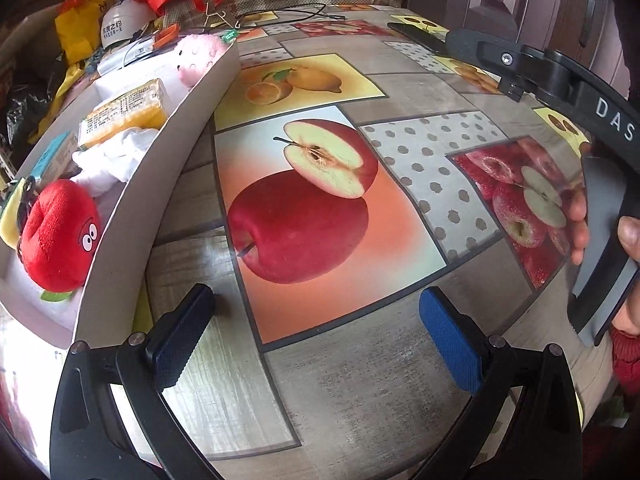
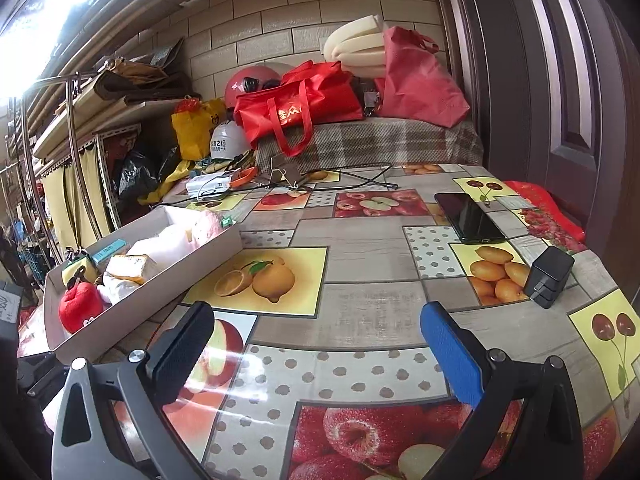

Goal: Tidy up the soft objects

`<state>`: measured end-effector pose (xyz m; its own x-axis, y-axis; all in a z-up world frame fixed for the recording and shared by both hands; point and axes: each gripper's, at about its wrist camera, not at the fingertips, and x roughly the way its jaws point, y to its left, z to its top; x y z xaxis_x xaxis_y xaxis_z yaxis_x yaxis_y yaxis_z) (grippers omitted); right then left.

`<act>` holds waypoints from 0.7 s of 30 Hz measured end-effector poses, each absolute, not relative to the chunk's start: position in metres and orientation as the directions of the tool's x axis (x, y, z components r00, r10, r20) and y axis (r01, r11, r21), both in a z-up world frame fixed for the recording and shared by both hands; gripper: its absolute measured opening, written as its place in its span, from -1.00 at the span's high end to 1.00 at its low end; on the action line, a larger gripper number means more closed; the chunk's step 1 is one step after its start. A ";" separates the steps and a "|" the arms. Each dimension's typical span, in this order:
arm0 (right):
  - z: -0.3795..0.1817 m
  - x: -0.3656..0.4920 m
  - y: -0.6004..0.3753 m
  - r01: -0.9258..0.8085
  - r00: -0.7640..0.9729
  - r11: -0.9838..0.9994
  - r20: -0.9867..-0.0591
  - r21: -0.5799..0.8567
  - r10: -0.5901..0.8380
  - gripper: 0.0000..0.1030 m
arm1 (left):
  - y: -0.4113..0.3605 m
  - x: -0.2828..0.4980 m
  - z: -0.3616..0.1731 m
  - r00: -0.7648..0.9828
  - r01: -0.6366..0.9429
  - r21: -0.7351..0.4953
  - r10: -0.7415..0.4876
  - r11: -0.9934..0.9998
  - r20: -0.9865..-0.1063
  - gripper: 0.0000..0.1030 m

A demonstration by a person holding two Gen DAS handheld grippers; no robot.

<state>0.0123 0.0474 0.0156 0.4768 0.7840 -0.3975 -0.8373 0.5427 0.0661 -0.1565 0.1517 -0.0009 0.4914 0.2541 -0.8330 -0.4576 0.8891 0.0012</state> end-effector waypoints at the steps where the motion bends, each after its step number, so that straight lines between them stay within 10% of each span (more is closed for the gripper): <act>1: 0.015 0.014 0.048 -0.837 0.472 0.543 -0.407 0.073 0.782 -1.00 | 0.153 -0.155 -0.002 0.491 -0.458 0.001 0.253 0.889 -0.833 -1.00; 21: 0.012 0.032 0.038 -0.817 0.442 0.549 -0.417 0.179 0.794 -1.00 | 0.152 -0.154 -0.002 0.491 -0.458 0.001 0.254 0.889 -0.834 -1.00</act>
